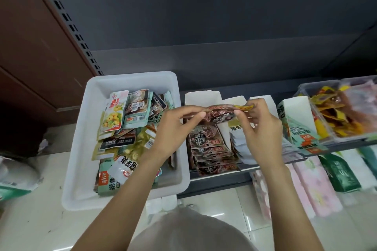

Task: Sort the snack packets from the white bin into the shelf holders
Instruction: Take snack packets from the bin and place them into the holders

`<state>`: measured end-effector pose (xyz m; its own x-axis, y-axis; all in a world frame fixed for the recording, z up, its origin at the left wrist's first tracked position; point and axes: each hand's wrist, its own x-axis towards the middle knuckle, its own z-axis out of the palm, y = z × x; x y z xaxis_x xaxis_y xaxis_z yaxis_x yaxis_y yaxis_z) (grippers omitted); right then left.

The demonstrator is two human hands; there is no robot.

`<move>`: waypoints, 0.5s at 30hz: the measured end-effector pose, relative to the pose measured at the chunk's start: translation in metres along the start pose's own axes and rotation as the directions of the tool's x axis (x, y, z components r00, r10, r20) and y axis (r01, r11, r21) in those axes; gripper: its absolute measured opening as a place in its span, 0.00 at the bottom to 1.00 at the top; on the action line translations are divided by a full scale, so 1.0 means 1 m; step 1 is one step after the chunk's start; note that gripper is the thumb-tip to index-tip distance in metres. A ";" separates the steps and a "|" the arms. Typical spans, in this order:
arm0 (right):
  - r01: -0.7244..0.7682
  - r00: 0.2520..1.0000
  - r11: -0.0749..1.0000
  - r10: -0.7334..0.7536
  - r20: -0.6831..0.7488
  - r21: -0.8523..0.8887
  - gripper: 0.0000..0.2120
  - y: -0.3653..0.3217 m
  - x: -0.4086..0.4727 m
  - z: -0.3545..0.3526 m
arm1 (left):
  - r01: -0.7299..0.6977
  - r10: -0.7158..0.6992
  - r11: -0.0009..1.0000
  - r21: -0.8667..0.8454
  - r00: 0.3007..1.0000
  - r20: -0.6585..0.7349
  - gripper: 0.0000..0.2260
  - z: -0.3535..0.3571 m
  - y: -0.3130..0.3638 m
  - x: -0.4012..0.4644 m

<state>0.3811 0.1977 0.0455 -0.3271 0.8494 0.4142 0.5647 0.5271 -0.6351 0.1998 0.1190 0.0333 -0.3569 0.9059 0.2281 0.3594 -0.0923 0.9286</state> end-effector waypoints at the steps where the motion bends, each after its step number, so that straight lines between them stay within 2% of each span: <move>1: 0.039 0.999 0.999 -0.038 0.024 -0.031 0.08 0.002 0.000 0.000 | -0.021 0.022 0.997 0.069 0.999 -0.023 0.07 0.000 -0.004 0.001; 3: 0.144 0.987 0.979 -0.132 0.092 -0.142 0.04 0.010 -0.001 0.002 | -0.076 0.091 0.955 0.285 0.995 -0.039 0.05 -0.001 -0.017 0.001; 5: 0.216 0.973 0.945 -0.187 0.139 -0.246 0.04 0.017 0.001 0.008 | -0.111 0.132 0.857 0.504 0.991 -0.005 0.04 -0.002 -0.033 0.000; 7: 0.252 0.963 0.910 -0.203 0.176 -0.330 0.06 0.021 0.005 0.018 | -0.108 0.117 0.783 0.613 0.993 0.026 0.04 -0.001 -0.045 -0.003; 11: 0.360 0.924 0.815 -0.246 0.292 -0.453 0.07 0.019 0.011 0.043 | -0.104 0.094 0.745 0.659 0.994 0.051 0.08 0.000 -0.053 -0.007; 15: 0.442 0.849 0.731 -0.153 0.506 -0.520 0.07 0.025 0.005 0.048 | -0.054 0.000 0.813 0.580 0.996 0.094 0.19 -0.011 -0.051 -0.017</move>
<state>0.3568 0.2165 0.0004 -0.7474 0.6537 0.1189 0.6625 0.7469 0.0579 0.1780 0.1040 -0.0148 -0.2744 0.9408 0.1992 0.8118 0.1155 0.5724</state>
